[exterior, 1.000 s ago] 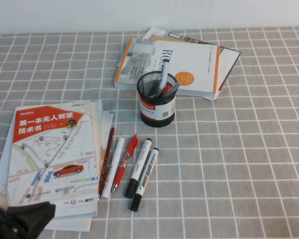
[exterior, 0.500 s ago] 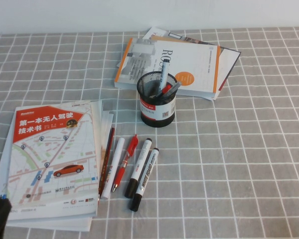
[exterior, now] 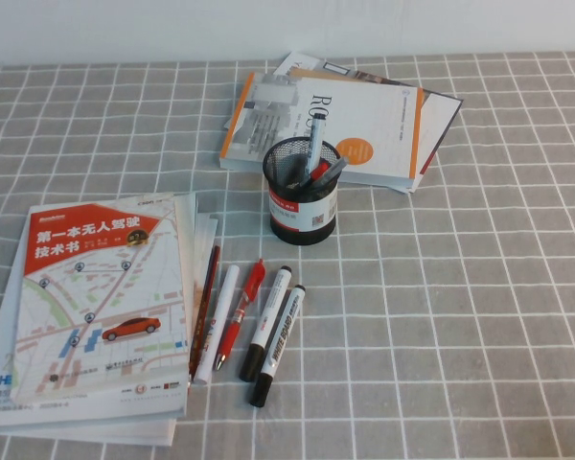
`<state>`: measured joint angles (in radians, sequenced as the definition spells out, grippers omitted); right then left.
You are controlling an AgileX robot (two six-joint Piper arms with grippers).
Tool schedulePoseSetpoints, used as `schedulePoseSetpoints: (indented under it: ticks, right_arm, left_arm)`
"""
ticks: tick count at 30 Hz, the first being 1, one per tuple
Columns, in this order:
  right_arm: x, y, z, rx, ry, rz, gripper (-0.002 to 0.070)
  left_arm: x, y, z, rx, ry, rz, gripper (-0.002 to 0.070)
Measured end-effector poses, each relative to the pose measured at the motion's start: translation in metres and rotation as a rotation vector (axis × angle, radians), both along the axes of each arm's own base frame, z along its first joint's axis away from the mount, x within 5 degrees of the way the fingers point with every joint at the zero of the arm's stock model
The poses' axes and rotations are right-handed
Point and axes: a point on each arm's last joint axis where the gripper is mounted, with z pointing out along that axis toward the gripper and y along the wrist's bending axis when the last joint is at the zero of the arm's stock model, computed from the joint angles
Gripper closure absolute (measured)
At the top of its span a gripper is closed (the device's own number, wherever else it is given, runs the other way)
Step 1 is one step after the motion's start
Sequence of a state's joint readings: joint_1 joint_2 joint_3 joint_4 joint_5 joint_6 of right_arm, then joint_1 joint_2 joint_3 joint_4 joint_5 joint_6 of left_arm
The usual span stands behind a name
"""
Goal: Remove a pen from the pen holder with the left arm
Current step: 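Take a marker out of the pen holder and lay it on the table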
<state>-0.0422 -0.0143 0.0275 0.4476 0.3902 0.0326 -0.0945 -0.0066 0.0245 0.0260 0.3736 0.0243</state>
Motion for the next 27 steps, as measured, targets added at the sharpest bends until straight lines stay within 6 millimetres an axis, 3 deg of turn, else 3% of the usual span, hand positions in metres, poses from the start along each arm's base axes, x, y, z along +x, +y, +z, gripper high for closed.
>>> schedulePoseSetpoints:
  ticks: [27]
  right_arm:
    - [0.0, 0.0001, 0.0, 0.002, 0.0, 0.0, 0.0689]
  left_arm:
    - [0.0, 0.005, -0.0002, 0.003, 0.002, 0.097, 0.0676]
